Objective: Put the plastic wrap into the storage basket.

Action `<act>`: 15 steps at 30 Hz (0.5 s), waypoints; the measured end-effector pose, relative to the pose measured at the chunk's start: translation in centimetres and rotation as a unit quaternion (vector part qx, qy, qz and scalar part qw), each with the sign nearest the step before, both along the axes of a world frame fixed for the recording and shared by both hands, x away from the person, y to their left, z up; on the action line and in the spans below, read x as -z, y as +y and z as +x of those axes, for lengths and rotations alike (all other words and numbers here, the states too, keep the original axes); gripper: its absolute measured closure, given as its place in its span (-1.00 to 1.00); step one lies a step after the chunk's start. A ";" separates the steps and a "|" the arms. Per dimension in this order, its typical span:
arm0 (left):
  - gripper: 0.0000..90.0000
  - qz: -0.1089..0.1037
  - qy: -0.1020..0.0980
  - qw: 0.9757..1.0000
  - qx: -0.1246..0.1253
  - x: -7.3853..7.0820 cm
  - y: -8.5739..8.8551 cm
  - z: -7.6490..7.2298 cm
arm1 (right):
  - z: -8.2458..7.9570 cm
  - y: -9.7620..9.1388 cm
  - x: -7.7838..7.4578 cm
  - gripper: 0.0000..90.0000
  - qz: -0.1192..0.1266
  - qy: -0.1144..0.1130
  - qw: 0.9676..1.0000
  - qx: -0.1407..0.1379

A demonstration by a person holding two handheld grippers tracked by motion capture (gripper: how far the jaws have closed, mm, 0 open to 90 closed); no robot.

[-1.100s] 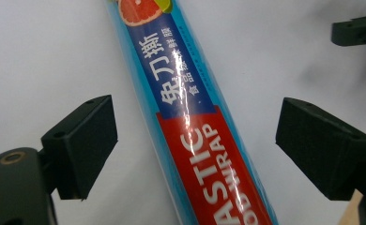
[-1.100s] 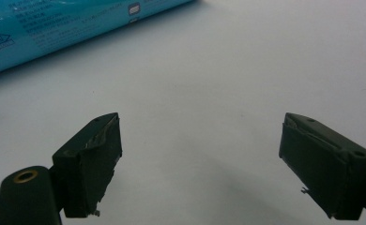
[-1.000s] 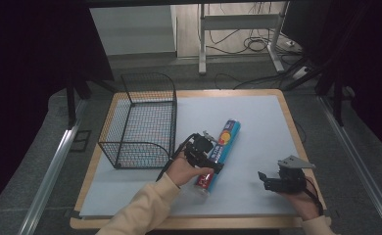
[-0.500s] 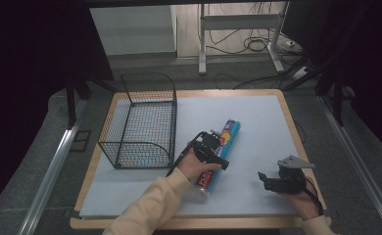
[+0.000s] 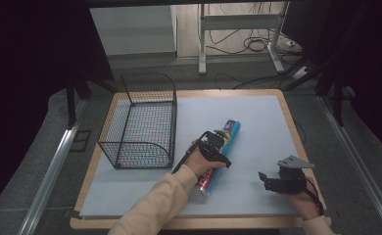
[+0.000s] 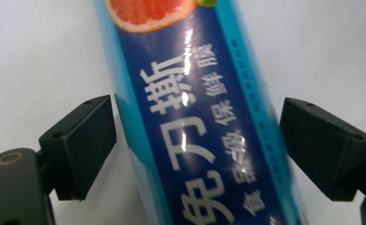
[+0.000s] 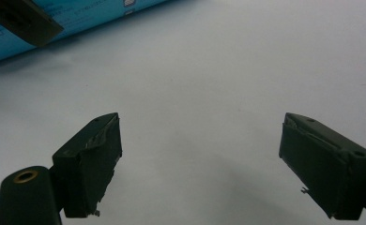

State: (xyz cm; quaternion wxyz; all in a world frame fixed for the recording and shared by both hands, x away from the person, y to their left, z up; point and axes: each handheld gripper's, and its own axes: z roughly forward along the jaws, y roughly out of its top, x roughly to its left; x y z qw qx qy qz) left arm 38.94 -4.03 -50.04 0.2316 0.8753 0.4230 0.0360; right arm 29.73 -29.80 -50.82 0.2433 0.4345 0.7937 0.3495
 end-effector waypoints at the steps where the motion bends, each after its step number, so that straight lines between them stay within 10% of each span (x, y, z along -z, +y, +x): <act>1: -0.70 0.006 0.001 1.000 -0.001 0.2 0.0 0.1 | 0.0 0.0 0.0 -0.70 0.000 0.000 1.000 0.000; 15: -0.45 -0.005 0.021 1.000 -0.011 0.1 0.0 0.3 | 0.0 0.0 0.1 -0.70 -0.004 0.002 1.000 0.004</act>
